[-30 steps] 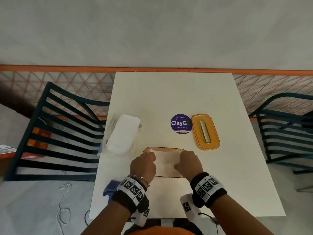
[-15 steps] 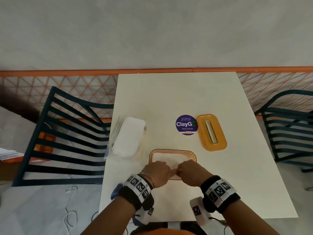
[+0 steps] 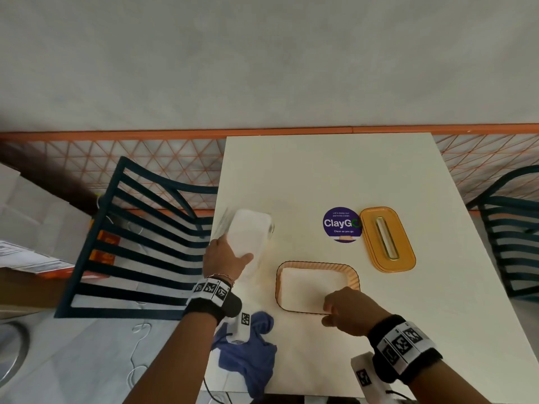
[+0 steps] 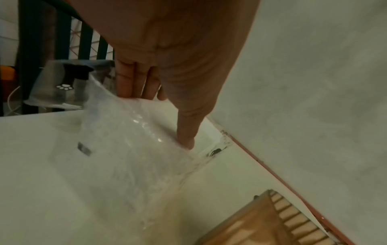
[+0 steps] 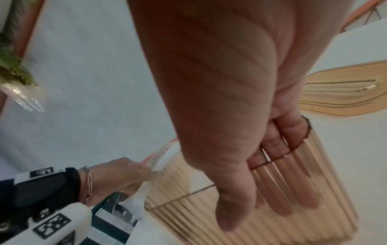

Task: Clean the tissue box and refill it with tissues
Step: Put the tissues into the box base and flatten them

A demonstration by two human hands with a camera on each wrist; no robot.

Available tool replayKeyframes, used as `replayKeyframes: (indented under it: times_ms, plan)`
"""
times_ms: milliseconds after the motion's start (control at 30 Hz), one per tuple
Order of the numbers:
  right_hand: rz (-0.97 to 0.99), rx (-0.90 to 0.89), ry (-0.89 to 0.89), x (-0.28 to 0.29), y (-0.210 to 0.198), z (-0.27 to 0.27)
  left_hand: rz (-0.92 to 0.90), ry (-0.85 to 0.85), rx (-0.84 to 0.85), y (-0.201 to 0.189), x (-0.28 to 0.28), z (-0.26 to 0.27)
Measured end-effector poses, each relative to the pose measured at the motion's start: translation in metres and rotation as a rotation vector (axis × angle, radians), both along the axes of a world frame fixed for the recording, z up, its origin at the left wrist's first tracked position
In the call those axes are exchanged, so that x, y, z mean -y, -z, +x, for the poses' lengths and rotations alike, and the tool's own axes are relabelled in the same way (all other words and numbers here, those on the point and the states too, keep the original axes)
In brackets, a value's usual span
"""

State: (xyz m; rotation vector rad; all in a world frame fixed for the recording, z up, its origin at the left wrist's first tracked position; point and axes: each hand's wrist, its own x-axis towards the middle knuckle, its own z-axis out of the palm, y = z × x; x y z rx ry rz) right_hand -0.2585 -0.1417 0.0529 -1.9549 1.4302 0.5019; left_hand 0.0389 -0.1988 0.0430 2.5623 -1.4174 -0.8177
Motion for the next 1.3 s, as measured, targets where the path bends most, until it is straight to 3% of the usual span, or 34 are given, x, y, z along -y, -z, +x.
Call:
replayKeyframes:
  times_ms: [200,367,567,700,933,1067,1200,1300]
  plan:
    - [-0.195,-0.096,-0.097,0.003,0.002,0.004,-0.019,-0.023,0.061,0.007,0.000,0.004]
    - [-0.235,-0.164,-0.138,-0.001,0.003,0.007,-0.046,-0.050,0.041,0.006,0.004,0.007]
    - [-0.221,-0.236,-0.146,0.001,-0.002,0.015,-0.078,-0.261,-0.320,0.007,0.009,0.014]
    - [-0.250,-0.355,-0.263,0.002,-0.007,0.020,-0.085,-0.359,-0.539,0.015,0.008,0.023]
    - [-0.239,-0.468,-0.378,0.006,-0.021,0.025,-0.234,-0.433,-0.675,-0.001,-0.003,0.028]
    - [-0.189,-0.238,-0.172,0.020,-0.041,0.020,-0.316,-0.397,-0.738,-0.036,-0.020,0.025]
    - [-0.069,0.350,0.272,0.038,-0.065,0.022,-0.256,-0.175,-0.819,-0.077,-0.038,0.010]
    - [0.026,0.651,0.426,0.052,-0.077,0.024,-0.176,0.044,-0.804,-0.094,-0.043,-0.008]
